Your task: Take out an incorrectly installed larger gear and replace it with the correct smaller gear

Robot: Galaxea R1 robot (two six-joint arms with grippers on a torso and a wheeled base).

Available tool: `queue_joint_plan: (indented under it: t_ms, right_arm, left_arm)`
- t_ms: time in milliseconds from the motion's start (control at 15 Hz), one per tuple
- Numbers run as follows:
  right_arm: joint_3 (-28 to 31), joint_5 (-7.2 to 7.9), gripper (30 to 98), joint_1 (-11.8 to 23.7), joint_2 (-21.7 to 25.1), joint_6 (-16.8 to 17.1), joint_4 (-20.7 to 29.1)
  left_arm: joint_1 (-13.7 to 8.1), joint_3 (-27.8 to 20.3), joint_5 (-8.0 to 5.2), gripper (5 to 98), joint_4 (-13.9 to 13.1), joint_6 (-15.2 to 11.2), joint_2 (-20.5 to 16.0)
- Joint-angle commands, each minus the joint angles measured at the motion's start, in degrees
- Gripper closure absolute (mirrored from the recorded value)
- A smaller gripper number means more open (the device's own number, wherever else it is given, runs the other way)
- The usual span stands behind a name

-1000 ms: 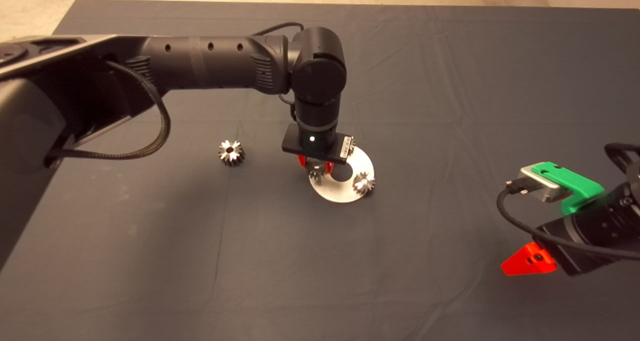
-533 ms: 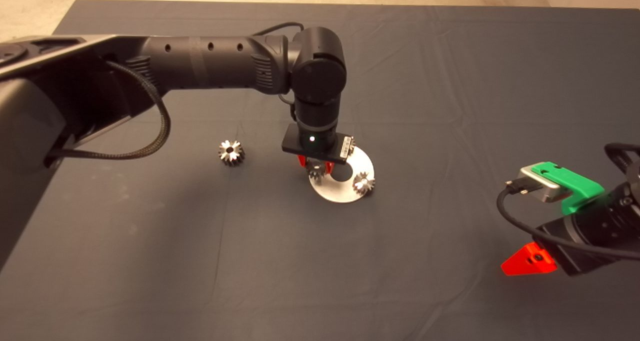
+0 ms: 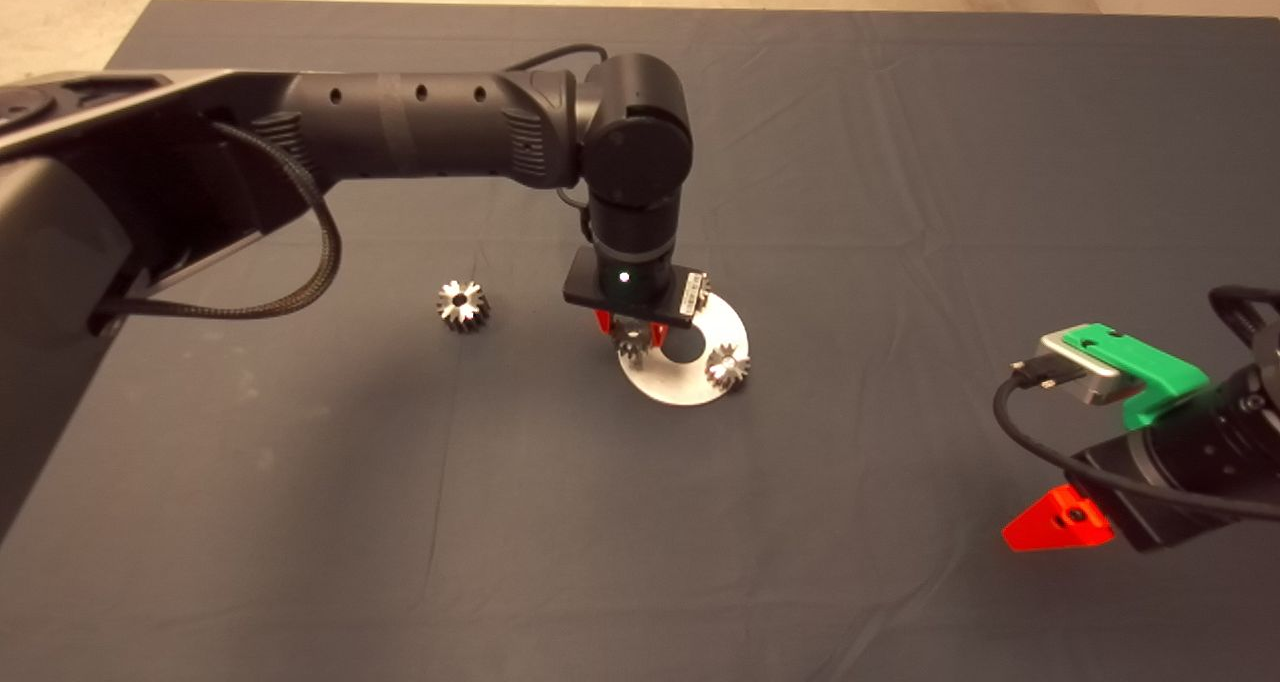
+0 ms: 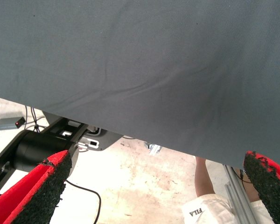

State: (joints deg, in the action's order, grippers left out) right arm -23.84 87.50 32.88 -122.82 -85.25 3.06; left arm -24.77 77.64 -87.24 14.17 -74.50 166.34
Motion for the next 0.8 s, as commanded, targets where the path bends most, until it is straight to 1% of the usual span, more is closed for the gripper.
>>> queue_joint_plan:
  t_ms: [0,600,733]
  right_arm:
    - [0.1,0.03,30.8,0.8,0.3,0.3,2.1]
    - [0.1,0.03,30.8,0.8,0.3,0.3,2.1]
    - [0.1,0.03,30.8,0.8,0.3,0.3,2.1]
  left_arm:
    - [-0.5,0.0,-7.77,66.1,0.3,0.2,0.0]
    - [-0.4,0.1,-7.77,66.1,0.4,0.3,0.0]
    - [-0.4,1.1,-7.77,66.1,1.0,0.8,0.4]
